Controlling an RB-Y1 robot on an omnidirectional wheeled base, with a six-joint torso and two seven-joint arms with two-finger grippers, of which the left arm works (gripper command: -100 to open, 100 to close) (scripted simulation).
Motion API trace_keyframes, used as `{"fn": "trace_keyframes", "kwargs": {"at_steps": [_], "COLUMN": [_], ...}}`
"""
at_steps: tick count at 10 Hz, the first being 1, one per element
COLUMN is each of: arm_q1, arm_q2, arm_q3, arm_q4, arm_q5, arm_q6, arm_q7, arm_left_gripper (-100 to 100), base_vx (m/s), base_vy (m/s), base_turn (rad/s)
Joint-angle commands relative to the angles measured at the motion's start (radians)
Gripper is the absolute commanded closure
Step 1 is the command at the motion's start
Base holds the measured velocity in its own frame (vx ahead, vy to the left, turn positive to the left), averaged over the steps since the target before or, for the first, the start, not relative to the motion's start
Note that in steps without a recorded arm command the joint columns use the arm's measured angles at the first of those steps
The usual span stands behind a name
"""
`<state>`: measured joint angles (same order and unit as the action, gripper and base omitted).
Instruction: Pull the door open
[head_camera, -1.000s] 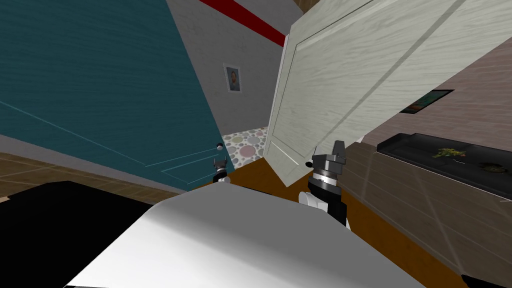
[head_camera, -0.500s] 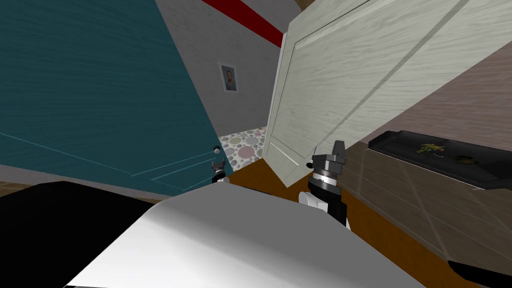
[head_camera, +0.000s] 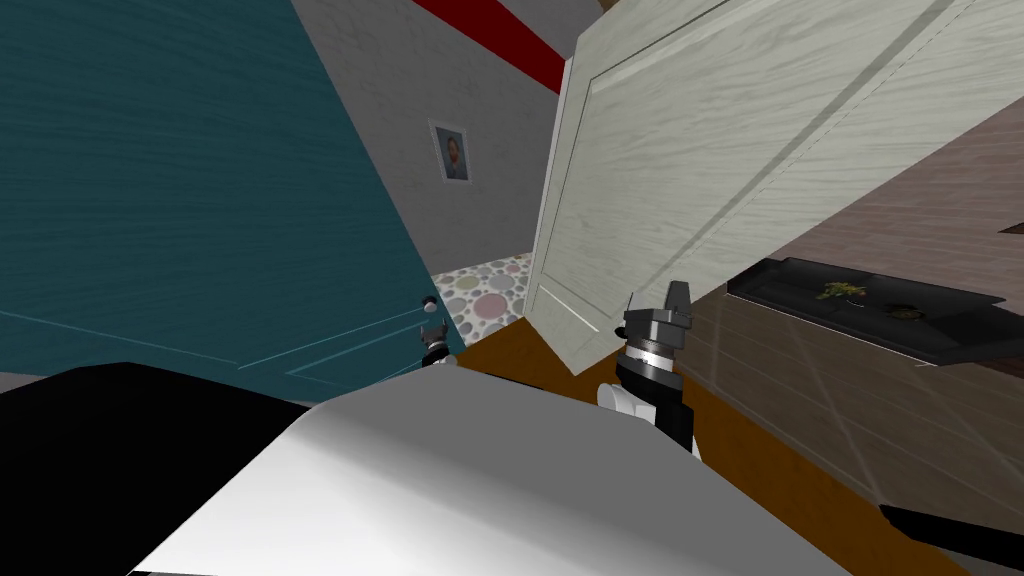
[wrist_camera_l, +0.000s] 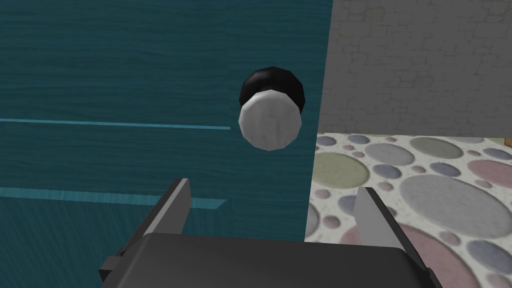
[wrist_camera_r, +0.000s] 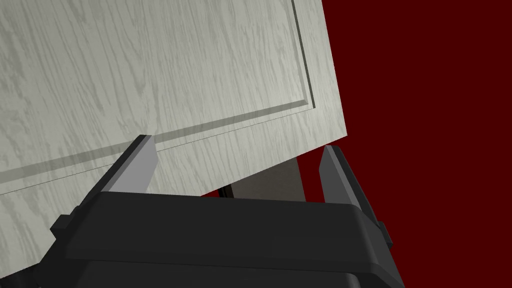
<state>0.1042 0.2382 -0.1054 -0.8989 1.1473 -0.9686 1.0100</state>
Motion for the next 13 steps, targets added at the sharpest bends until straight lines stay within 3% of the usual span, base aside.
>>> {"fn": "trace_keyframes", "kwargs": {"at_steps": [1, 5, 13], "arm_q1": [0.011, 0.032, 0.087], "arm_q2": [0.02, 0.058, 0.157], "arm_q3": [-0.007, -0.02, -0.055], "arm_q4": [0.01, 0.03, 0.081], "arm_q5": [-0.003, -0.009, -0.024], "arm_q6": [-0.002, -0.007, -0.018], "arm_q7": [0.033, 0.094, 0.254], "arm_left_gripper": [-100, -100, -100], "base_vx": [0.117, 0.133, 0.093], "base_vy": [0.016, -0.005, 0.008], "base_turn": [0.03, 0.023, 0.027]}}
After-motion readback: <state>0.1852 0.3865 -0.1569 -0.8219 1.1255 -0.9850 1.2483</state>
